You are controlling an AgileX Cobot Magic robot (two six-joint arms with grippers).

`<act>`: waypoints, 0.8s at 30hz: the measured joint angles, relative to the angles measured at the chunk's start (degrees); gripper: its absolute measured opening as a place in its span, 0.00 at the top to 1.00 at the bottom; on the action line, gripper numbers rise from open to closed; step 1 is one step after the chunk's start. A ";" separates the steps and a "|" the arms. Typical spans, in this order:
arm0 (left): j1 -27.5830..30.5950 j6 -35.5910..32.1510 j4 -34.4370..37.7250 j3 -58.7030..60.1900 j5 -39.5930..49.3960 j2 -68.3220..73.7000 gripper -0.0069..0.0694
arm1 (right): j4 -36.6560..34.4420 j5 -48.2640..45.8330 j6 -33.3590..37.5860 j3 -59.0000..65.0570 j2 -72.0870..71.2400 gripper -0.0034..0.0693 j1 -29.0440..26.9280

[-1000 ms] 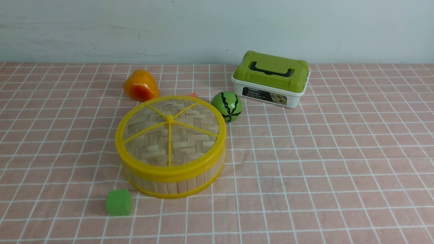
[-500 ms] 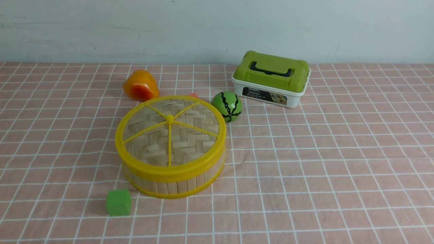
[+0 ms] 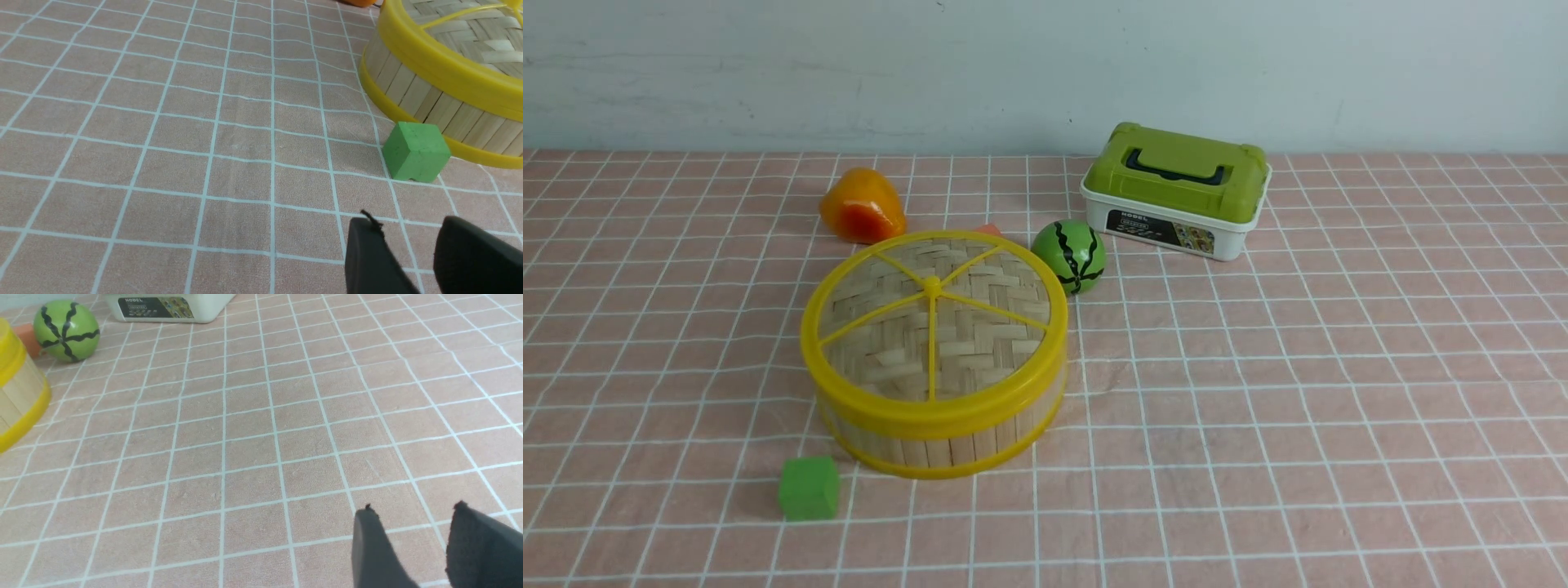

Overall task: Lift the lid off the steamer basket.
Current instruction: Use the right arm to lift the lid of the steamer

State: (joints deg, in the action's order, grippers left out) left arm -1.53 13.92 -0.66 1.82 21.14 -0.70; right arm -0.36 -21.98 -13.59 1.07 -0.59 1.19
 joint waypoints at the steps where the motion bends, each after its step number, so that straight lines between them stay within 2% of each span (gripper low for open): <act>1: 0.00 0.00 0.00 0.00 0.00 0.00 0.60 | -0.57 0.00 0.00 0.00 0.00 0.62 0.00; 4: 0.00 0.00 0.00 0.00 0.00 0.00 0.60 | -4.81 0.06 -0.43 0.00 0.00 0.62 0.00; 5: 0.00 0.00 0.00 0.00 0.00 0.00 0.60 | -8.95 0.06 -1.73 0.00 0.00 0.62 0.00; 7: 0.00 0.00 0.00 0.00 0.00 0.00 0.60 | -20.93 -0.02 -6.94 0.07 0.00 0.62 0.00; 8: 0.00 0.00 0.00 0.00 0.00 0.00 0.60 | -22.23 -0.09 -7.55 0.12 0.00 0.62 0.00; 9: 0.00 0.00 0.00 0.00 0.00 0.00 0.60 | -32.35 -0.37 -11.67 0.29 0.00 0.62 0.00; 11: 0.00 0.00 0.00 0.00 0.00 0.00 0.60 | -42.20 -0.59 -15.66 0.43 0.00 0.62 0.00; 14: 0.00 0.00 0.00 0.00 0.00 0.00 0.60 | -44.84 1.08 -14.48 0.43 0.00 0.62 0.00; 19: 0.00 0.00 0.00 0.00 0.00 0.00 0.60 | -44.40 3.81 -10.79 0.43 0.00 0.62 0.00; 23: 0.00 0.00 0.00 0.00 0.00 0.00 0.60 | -43.56 -0.35 0.22 -1.10 0.00 0.64 0.00; 24: 0.00 0.00 0.00 0.00 0.00 0.00 0.60 | -43.56 -1.16 0.86 -1.42 0.00 0.65 0.00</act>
State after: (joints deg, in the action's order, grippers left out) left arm -1.53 13.92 -0.66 1.82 21.14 -0.70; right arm -43.92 -23.14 -12.73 -0.35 -0.59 1.19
